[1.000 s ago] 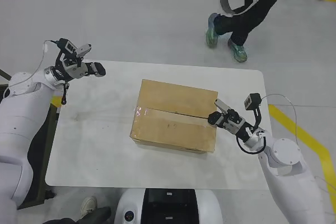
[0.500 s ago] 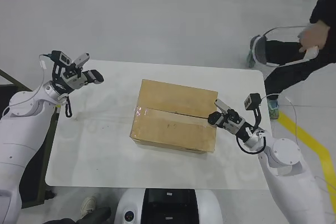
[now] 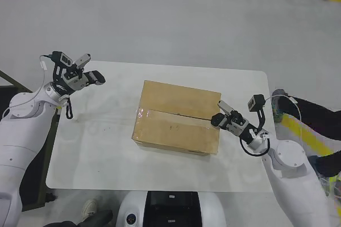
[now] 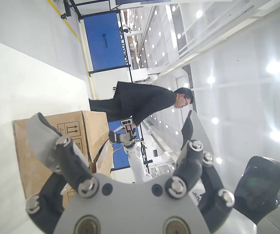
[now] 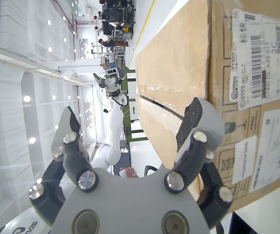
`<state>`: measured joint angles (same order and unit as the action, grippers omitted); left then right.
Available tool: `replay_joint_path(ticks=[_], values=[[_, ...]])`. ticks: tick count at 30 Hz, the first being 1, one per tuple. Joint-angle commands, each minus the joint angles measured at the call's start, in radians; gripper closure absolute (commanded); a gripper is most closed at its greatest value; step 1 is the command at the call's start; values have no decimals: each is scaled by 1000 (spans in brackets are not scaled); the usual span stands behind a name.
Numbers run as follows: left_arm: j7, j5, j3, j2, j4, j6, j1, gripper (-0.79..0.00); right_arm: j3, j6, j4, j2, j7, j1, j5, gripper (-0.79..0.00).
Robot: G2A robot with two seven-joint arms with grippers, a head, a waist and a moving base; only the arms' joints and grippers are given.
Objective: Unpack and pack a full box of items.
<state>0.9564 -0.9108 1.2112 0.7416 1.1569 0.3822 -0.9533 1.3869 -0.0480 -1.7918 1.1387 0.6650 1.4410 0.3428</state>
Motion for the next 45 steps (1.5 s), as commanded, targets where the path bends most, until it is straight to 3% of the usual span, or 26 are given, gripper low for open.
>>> replay_joint_path(ticks=[1,8,13,17,21,25,28,39,45], values=[[-6,-1,1,0,2,-2,-2,-785,0,0,0,0,0,0,0,-785],[-119,48,79,-12,136,-23,-119,-785,0,0,0,0,0,0,0,-785],[-198,71,174,-28,257,-56,-267,-785,0,0,0,0,0,0,0,-785],[-321,141,241,-32,373,7,-411,-785,0,0,0,0,0,0,0,-785],[-433,139,290,-28,477,11,-544,-785,0,0,0,0,0,0,0,-785],[-488,165,349,-28,540,-42,-631,-785,0,0,0,0,0,0,0,-785],[-472,185,383,-30,563,-99,-658,-785,0,0,0,0,0,0,0,-785],[-472,185,383,-30,563,-99,-658,-785,0,0,0,0,0,0,0,-785],[-593,227,377,-16,614,-116,-673,-785,0,0,0,0,0,0,0,-785]])
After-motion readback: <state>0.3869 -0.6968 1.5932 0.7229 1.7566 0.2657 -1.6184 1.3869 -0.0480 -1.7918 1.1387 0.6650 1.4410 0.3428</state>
